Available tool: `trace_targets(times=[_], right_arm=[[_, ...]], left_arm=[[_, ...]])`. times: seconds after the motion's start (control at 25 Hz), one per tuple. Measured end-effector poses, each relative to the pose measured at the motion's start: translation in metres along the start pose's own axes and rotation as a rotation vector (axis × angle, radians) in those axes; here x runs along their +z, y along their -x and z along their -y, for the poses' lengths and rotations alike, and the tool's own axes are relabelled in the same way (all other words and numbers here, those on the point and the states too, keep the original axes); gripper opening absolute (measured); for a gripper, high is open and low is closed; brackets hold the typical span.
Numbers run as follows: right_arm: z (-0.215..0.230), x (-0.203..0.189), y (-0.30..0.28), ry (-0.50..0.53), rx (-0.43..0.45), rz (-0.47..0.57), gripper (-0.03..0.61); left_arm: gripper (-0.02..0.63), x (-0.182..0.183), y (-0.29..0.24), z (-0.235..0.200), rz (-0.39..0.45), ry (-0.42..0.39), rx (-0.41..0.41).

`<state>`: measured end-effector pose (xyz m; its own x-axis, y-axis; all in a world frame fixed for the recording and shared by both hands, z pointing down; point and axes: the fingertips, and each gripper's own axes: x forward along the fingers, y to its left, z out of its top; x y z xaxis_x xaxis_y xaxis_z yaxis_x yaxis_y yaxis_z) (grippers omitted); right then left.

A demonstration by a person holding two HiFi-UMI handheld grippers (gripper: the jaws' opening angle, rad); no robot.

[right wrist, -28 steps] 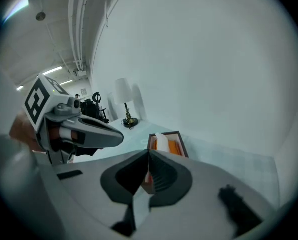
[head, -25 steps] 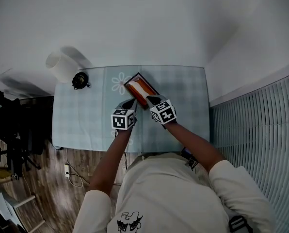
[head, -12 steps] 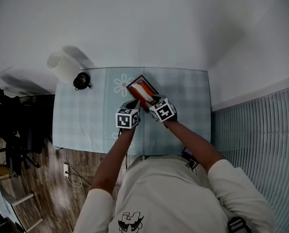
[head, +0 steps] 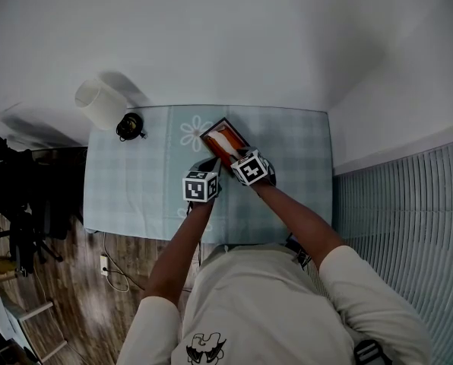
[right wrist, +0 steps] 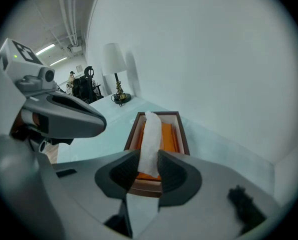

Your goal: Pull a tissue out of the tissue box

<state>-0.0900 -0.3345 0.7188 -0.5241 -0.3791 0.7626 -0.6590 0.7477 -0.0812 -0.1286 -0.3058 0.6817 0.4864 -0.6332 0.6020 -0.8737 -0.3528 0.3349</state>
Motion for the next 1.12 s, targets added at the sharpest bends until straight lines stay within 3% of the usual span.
trace_targets(times=[0.08,0.16,0.8,1.12], right_arm=[[0.002,0.001,0.001,-0.016,-0.013,-0.001,0.039],[0.001,0.002,0.002,-0.016,-0.019,0.003,0.017],[-0.019,0.014,0.064,-0.068,-0.002,0.157,0.014],[-0.042,0.013,0.107,-0.069,0.024,0.253,0.014]], left_arm=[[0.006,0.000,0.002,-0.002,0.000,0.008,0.002],[0.006,0.000,0.004,-0.004,0.004,0.018,0.005],[0.006,-0.002,0.031,0.016,0.050,-0.093,0.036],[0.006,0.002,0.057,0.044,0.152,-0.112,0.029]])
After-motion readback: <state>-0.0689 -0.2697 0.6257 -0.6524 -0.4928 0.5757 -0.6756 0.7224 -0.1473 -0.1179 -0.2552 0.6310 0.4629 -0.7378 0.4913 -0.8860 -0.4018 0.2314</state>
